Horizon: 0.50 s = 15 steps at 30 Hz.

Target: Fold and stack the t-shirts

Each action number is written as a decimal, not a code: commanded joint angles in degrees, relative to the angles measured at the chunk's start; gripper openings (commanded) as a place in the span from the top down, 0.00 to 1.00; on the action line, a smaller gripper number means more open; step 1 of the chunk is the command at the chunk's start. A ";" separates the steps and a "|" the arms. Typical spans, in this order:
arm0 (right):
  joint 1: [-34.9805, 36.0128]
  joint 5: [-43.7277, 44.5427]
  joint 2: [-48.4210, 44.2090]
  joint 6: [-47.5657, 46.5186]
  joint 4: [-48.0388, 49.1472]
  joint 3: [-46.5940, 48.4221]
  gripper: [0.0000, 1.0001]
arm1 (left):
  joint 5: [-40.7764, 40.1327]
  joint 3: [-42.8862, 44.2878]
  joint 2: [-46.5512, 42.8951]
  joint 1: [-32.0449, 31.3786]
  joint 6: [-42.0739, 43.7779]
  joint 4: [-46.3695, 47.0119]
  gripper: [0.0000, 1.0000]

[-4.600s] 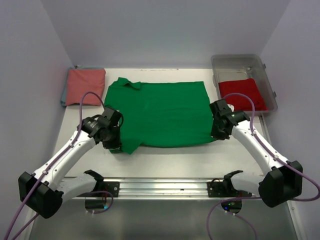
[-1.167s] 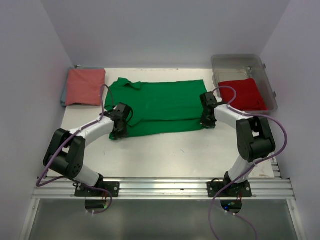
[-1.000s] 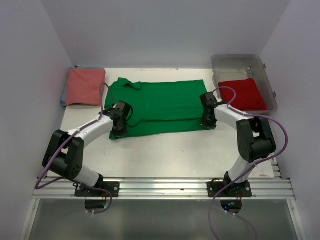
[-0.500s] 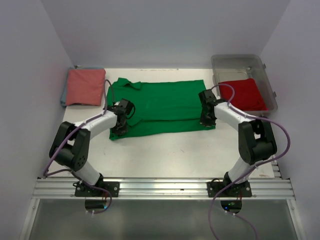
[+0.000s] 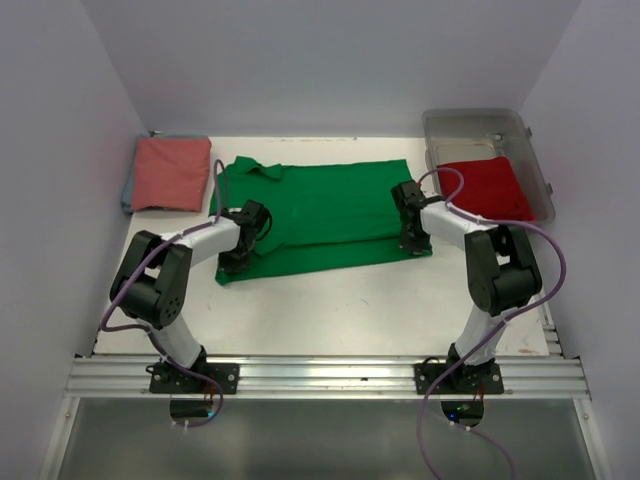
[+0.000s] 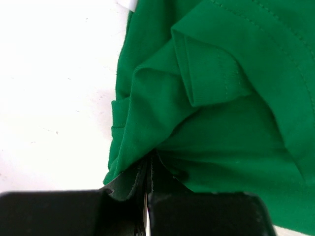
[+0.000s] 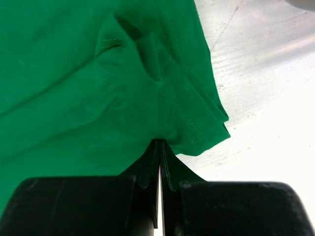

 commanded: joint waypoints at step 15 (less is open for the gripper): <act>-9.12 4.21 6.30 5.19 -13.26 -2.13 1.00 | -0.03 -0.92 3.08 3.14 4.38 -5.83 0.93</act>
